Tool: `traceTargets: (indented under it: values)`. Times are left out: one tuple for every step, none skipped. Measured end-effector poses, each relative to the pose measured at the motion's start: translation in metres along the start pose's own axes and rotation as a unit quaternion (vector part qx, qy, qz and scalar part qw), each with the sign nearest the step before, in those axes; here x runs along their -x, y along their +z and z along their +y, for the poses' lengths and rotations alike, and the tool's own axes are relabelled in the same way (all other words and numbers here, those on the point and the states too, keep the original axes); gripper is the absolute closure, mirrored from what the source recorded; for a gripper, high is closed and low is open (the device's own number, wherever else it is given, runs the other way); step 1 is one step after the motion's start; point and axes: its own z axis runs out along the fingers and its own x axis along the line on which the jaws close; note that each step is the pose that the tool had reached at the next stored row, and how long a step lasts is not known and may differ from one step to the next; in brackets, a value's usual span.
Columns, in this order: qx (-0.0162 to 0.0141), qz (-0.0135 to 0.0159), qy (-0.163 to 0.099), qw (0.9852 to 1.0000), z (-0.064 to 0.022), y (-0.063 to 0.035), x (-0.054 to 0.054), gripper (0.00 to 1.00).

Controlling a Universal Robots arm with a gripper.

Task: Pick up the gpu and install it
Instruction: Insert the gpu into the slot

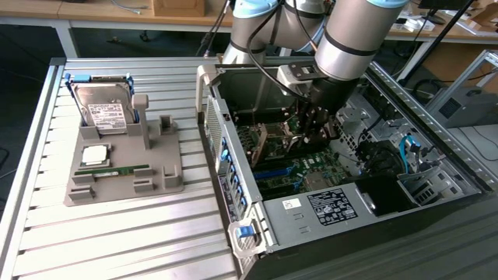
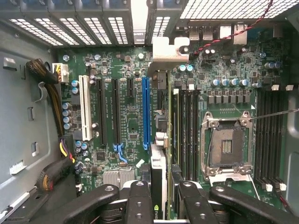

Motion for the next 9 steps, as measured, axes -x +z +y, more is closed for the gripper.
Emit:
traceTargets:
  values:
    - [0.0000,0.0000,0.000,1.0000,0.0003,0.0000,0.0000,0.73]
    - [0.0000,0.0000,0.000,1.0000,0.0006,0.0001,-0.0001,0.73]
    - [0.0000,0.0000,0.000,1.0000,0.0010,0.0002,-0.0001,0.73]
    - [0.0000,0.0000,0.000,1.0000,0.0015,0.0003,-0.0002,0.73]
    - [0.0000,0.0001,0.000,1.0000,0.0021,0.0004,-0.0003,0.73]
    - [0.0000,0.0001,0.000,1.0000,0.0025,0.0005,-0.0004,0.73]
    - [0.0000,0.0000,0.000,1.0000,0.0028,0.0010,-0.0006,0.73]
    - [0.0000,0.0001,0.000,1.0000,0.0030,0.0013,-0.0007,0.73]
    - [0.0000,0.0001,0.000,1.0000,0.0032,0.0016,-0.0008,0.73]
